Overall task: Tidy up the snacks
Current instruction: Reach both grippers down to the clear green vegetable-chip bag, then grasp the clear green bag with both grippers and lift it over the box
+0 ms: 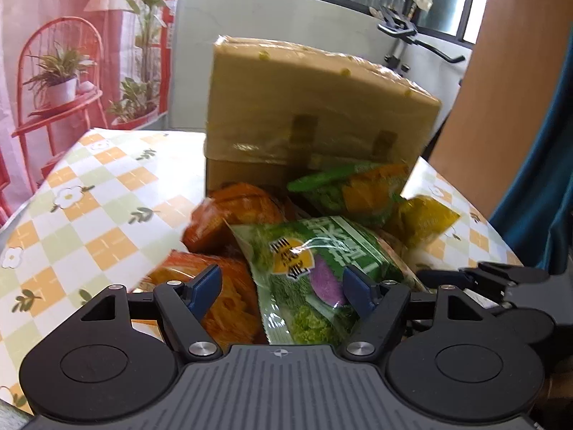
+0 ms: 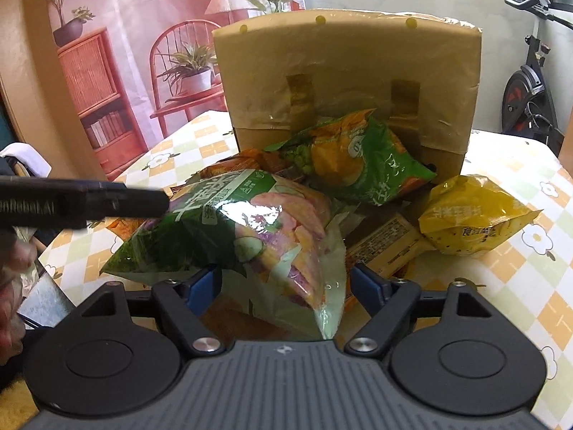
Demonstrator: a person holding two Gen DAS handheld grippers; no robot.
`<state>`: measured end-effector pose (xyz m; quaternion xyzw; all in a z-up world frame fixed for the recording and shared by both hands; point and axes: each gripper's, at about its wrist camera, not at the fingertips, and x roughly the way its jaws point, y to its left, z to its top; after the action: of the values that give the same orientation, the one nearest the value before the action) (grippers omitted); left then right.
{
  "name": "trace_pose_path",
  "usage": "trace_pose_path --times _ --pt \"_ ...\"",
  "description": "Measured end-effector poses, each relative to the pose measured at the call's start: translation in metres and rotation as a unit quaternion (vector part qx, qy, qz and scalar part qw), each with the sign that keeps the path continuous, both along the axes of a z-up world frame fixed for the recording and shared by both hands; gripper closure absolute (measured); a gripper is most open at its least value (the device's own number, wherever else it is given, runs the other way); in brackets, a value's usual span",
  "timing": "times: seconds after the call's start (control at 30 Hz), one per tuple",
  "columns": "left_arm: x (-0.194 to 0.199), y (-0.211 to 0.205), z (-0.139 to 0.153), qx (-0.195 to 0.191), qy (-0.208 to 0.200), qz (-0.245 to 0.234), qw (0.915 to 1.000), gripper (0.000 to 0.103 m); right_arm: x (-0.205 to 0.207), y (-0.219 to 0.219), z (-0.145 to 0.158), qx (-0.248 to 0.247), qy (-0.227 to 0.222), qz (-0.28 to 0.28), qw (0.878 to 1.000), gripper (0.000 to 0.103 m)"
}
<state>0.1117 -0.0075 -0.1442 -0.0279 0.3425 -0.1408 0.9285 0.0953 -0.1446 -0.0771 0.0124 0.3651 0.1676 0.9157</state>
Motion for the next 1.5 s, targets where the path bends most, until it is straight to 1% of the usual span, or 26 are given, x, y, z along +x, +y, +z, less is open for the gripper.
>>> trace_pose_path --times 0.2,0.4,0.57,0.6,0.73,0.83,0.93,1.07,1.17,1.2,1.33,1.5 --pt "0.0 0.006 -0.009 -0.033 0.012 0.002 0.9994 0.027 0.002 -0.004 -0.007 0.011 0.004 -0.007 1.0 0.022" --pt "-0.001 0.012 -0.012 -0.063 0.019 0.002 0.9978 0.027 0.003 -0.005 -0.013 0.017 0.008 -0.009 1.0 0.022" --pt "-0.002 0.011 -0.01 -0.073 0.016 -0.004 0.9972 0.027 0.002 -0.007 -0.016 0.027 0.006 -0.008 1.0 0.022" --pt "-0.002 0.011 -0.009 -0.075 0.014 -0.005 0.9971 0.027 0.001 -0.007 -0.016 0.028 0.005 -0.008 1.0 0.024" --pt "-0.004 0.007 -0.01 -0.069 0.01 -0.019 0.9974 0.027 0.0 -0.007 -0.015 0.031 0.0 -0.009 0.999 0.027" --pt "-0.002 0.001 -0.014 -0.061 0.017 -0.032 0.9975 0.027 -0.002 -0.006 -0.014 0.029 -0.005 -0.008 1.0 0.03" --pt "-0.002 0.001 -0.017 -0.054 0.019 -0.027 0.998 0.028 -0.003 -0.005 -0.013 0.026 -0.008 -0.007 1.0 0.031" --pt "-0.001 0.006 -0.02 -0.062 0.02 -0.017 0.9977 0.04 -0.003 -0.006 -0.012 0.027 -0.01 -0.006 1.0 0.036" --pt "-0.002 0.005 -0.019 -0.056 0.017 -0.022 0.998 0.045 -0.004 -0.006 -0.012 0.033 -0.014 0.0 0.999 0.044" --pt "-0.003 0.005 -0.018 -0.054 0.015 -0.022 0.9982 0.046 -0.005 -0.005 -0.011 0.032 -0.016 0.003 0.999 0.047" --pt "-0.004 0.005 -0.015 -0.055 0.009 -0.023 0.9982 0.05 -0.006 -0.003 -0.009 0.027 -0.023 0.009 0.999 0.05" --pt "-0.012 0.006 -0.003 -0.048 -0.02 -0.025 0.9983 0.051 -0.007 -0.002 0.002 0.029 -0.035 0.016 0.999 0.054"
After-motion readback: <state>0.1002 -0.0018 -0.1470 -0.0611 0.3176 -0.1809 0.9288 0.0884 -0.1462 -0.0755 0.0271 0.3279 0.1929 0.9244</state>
